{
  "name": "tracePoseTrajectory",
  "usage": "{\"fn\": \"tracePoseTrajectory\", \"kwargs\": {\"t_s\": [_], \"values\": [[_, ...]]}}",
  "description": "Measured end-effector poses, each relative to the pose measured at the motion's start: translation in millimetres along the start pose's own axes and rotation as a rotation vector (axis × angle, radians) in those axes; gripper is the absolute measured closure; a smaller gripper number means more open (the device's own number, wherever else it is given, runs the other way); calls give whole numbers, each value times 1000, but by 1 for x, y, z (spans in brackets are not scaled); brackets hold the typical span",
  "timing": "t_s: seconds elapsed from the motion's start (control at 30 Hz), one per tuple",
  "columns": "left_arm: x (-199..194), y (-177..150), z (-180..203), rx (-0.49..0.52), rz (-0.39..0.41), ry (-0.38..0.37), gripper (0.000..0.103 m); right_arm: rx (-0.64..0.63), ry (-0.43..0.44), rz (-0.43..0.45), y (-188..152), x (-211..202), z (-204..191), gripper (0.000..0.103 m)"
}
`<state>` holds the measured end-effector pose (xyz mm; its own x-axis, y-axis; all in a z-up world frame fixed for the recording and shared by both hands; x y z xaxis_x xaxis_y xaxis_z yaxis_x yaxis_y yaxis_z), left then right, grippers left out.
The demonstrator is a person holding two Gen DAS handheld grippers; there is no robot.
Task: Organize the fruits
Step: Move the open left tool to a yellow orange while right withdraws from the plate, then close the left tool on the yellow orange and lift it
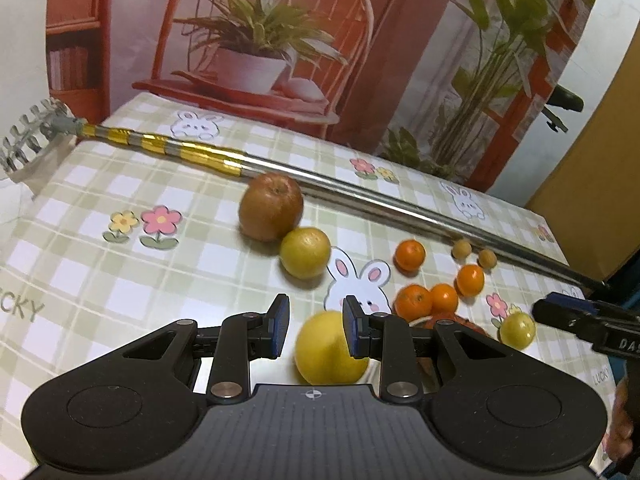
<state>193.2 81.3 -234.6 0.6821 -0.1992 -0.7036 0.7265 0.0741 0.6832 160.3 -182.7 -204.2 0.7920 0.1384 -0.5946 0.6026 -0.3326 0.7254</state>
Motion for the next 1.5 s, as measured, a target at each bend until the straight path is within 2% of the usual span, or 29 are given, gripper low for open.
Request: {"fn": "tracePoseTrajectory", "kwargs": {"t_s": [0.23, 0.5, 0.73, 0.83, 0.93, 1.03, 1.27, 1.5], "values": [[0, 19, -5, -4, 8, 25, 72, 48, -41, 77, 17, -15, 23, 43], [30, 35, 13, 86, 10, 22, 72, 89, -65, 124, 25, -21, 35, 43], [72, 33, 11, 101, -51, 34, 72, 99, -84, 125, 23, -21, 40, 43], [78, 32, 8, 87, -56, 29, 72, 109, -94, 122, 22, -21, 44, 43], [84, 31, 5, 75, -68, 35, 65, 117, -103, 117, 21, -20, 48, 43], [90, 32, 4, 82, -75, 48, 64, 124, -104, 111, 20, -17, 51, 43], [98, 33, 3, 69, -85, 63, 56, 132, -100, 99, 20, -12, 53, 43], [107, 32, 4, 62, -96, 78, 55, 141, -100, 94, 18, -10, 55, 43]]}}
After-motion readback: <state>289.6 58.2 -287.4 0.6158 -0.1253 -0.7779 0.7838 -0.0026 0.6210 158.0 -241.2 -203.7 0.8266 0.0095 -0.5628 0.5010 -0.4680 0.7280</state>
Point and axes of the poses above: each gripper's, at about its wrist camera, not at the fingertips, and x roughly the way its jaws point, z to its right, y to its top, the point moved 4 cm from there along x, roughly the way its jaws point, and after that the axes turned 6 degrees about x, right-handed, at the moved point
